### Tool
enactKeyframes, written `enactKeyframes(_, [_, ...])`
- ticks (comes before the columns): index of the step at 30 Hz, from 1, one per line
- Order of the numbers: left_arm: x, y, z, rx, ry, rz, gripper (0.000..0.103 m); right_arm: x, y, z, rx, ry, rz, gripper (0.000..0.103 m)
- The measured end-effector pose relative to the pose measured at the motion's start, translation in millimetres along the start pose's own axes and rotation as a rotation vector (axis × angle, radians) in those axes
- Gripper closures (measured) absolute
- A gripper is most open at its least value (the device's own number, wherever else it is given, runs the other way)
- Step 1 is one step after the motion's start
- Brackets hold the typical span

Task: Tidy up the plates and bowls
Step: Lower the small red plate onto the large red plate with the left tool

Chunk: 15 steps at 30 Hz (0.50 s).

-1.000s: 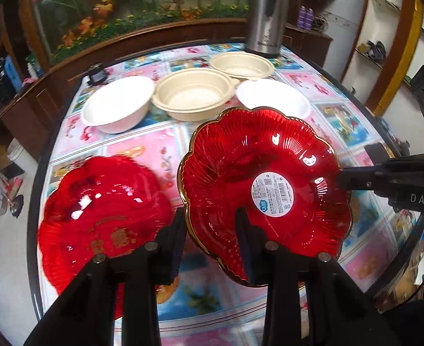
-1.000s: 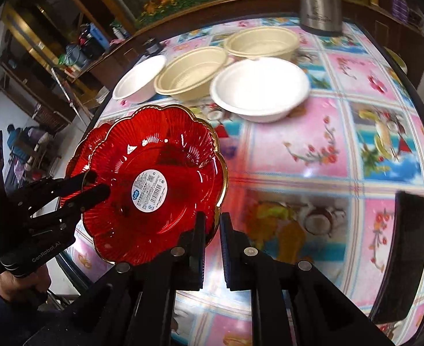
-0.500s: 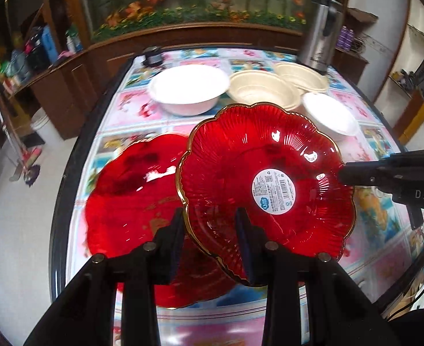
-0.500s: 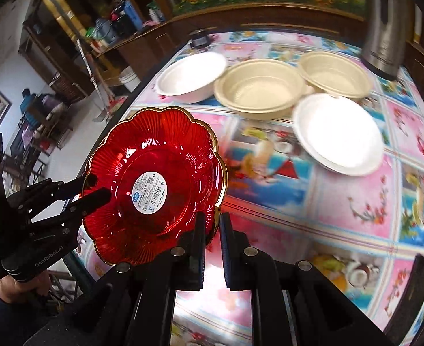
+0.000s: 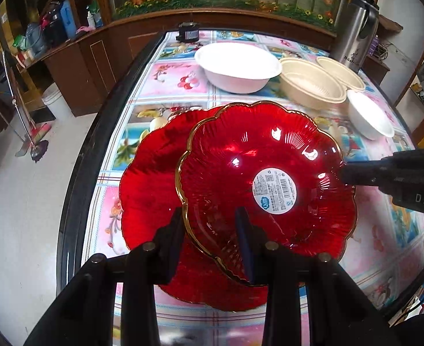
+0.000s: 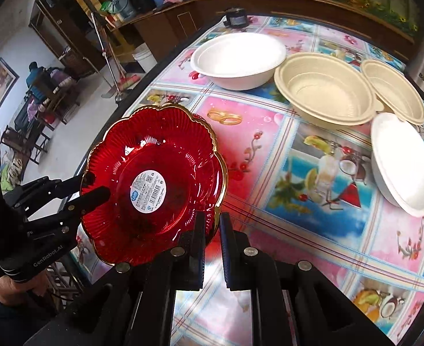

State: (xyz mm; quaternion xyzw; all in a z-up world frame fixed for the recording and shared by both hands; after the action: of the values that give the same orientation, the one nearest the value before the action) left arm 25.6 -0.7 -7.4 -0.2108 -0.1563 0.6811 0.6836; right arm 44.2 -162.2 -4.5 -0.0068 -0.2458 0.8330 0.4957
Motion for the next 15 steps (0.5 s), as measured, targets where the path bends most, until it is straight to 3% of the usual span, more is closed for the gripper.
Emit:
enactKeyframes(10, [19, 6, -21, 0.049, -0.017, 0.037, 0.07, 10, -6, -22, 0.044, 0.033, 0.029, 0.091])
enactKeyframes(15, [22, 8, -24, 0.057, -0.036, 0.041, 0.062, 15, -13, -31, 0.053, 0.055, 0.049, 0.09])
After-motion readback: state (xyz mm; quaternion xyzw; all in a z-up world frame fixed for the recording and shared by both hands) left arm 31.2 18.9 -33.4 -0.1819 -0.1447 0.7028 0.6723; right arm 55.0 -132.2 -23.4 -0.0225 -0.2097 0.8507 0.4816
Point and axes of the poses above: each gripper's, at about its wrist camera, not at the fingertips, and z roughly against the way its jaws point, x to its left, y to its underside, the point moved 9 cm from there along -z, roughly the way its jaws point, and after that the axes turned 4 degrees about z, right-handed, at the moved point
